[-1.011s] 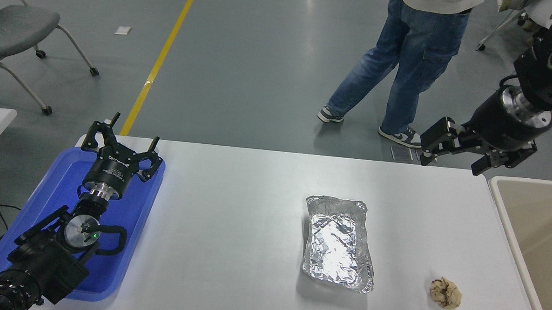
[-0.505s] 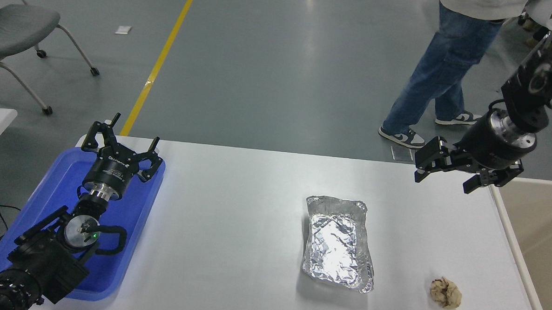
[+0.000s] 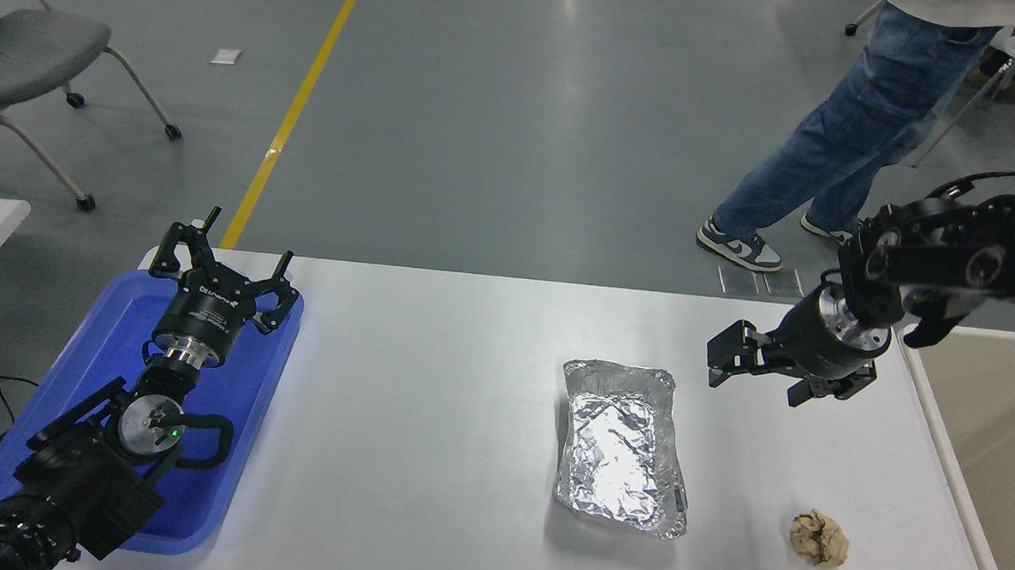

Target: Pick up foil plate and place in dustbin

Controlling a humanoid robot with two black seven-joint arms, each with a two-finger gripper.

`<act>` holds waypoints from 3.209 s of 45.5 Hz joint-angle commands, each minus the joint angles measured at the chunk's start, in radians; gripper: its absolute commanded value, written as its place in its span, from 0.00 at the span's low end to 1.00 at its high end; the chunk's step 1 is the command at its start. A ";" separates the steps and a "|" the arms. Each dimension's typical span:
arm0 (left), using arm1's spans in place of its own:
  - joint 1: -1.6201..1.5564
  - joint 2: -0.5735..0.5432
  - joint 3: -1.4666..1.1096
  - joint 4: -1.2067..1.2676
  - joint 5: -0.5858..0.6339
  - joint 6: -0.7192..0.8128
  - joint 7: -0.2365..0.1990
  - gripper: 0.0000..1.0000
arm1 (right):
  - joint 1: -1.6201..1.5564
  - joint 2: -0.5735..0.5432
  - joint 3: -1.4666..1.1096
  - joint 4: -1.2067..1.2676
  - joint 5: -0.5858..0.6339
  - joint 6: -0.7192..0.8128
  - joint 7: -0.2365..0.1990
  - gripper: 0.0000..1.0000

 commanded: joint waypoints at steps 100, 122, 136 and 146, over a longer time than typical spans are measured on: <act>0.000 0.000 0.000 0.000 0.000 0.000 0.002 1.00 | -0.101 -0.043 0.120 0.036 -0.148 -0.190 0.005 0.00; 0.000 0.000 0.000 0.000 0.000 0.000 0.000 1.00 | 0.400 -0.244 -0.061 0.203 -0.141 0.040 0.003 0.00; 0.000 0.000 0.000 0.000 0.000 0.000 0.002 1.00 | 0.600 -0.279 -0.130 0.201 -0.142 0.191 -0.004 0.00; 0.000 0.000 0.000 0.000 0.000 0.000 0.000 1.00 | 0.638 -0.276 -0.131 0.203 -0.142 0.212 -0.004 0.00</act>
